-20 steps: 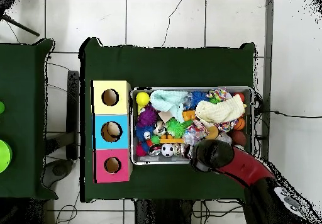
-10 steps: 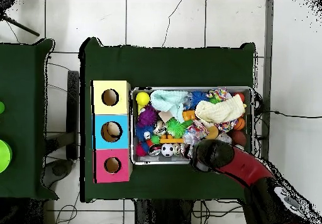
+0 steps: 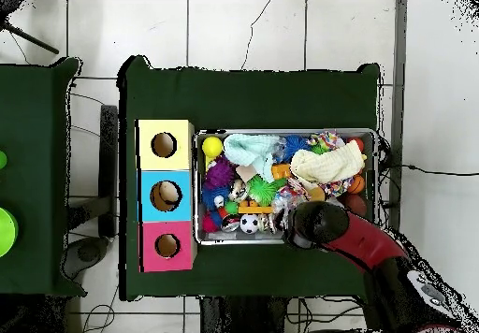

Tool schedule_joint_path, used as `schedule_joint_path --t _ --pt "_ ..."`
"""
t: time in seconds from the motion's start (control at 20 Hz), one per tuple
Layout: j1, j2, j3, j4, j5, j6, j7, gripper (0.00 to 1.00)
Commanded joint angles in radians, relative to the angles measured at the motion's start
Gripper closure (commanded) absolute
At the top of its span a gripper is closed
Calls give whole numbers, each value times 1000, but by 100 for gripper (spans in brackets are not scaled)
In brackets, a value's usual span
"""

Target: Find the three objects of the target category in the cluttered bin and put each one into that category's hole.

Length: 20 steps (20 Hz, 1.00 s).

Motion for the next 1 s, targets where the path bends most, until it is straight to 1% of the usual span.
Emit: schedule_joint_path --t 0.05,0.2,0.4,0.75,1.0 --pt "19 107 104 -155 -66 87 -72 0" --pt "27 118 114 -182 -75 98 -87 0" --pt "51 108 112 -198 -82 119 -74 0" --pt "75 121 124 -263 -94 174 -80 0" --pt "60 141 145 -288 -99 188 -100 0"
